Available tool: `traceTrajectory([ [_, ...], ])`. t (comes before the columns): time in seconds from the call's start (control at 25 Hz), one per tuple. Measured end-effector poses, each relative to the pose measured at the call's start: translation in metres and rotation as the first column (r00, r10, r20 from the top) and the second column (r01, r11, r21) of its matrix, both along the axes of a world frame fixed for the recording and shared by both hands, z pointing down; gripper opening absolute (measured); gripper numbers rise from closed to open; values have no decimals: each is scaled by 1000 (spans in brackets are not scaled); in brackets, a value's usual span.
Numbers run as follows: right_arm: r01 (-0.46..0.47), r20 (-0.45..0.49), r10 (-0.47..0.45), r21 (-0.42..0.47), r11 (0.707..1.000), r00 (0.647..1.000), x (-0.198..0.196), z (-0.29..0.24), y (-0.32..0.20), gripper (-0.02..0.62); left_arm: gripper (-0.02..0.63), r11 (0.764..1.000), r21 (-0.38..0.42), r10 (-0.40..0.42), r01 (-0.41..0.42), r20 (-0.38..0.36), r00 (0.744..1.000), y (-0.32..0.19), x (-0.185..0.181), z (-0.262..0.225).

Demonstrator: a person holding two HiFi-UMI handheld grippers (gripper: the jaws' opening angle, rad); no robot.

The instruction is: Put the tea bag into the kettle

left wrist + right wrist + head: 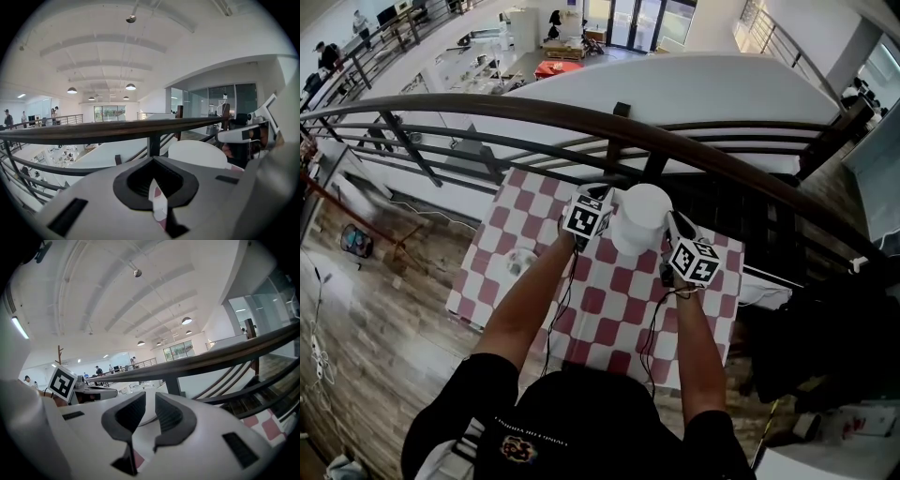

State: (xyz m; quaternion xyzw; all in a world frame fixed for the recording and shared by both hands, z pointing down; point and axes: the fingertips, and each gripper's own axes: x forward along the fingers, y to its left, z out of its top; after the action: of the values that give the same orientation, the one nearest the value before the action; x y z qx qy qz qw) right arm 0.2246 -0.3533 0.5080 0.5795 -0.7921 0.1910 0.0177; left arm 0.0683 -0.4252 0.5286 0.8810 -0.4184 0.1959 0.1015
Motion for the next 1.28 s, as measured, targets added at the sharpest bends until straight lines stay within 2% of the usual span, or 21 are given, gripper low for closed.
traceTrajectory([
  [0.32, -39, 21, 39, -14, 999, 999, 4, 2, 4, 54, -2, 1000, -1, -13, 13, -18, 1000, 0, -1, 1],
  [0.56, -37, 93, 41, -49, 998, 995, 4, 3, 6, 60, -2, 1000, -2, -21, 21, -34, 999, 1, -2, 1],
  [0.72, -33, 137, 35, -14, 999, 990, -4, -13, 4, 60, -2, 1000, -4, -21, 21, -41, 999, 1, -3, 1],
  [0.92, -28, 121, 19, 67, 997, 992, -16, -44, 1, 60, -2, 1000, 3, -14, 14, -23, 1000, 1, -3, 1],
  [1.12, 13, 118, -30, 143, 990, 993, -35, -75, -4, 60, -2, 1000, 12, -22, 22, -22, 1000, 2, -3, -1],
  [1.2, 76, 126, -98, 168, 983, 987, -52, -87, -5, 60, -2, 1000, 15, -20, 20, -16, 1000, 2, -2, -2],
  [1.28, 180, 109, -201, 177, 968, 974, -79, -95, -3, 60, -2, 1000, 15, -23, 23, -20, 1000, 2, -2, -3],
])
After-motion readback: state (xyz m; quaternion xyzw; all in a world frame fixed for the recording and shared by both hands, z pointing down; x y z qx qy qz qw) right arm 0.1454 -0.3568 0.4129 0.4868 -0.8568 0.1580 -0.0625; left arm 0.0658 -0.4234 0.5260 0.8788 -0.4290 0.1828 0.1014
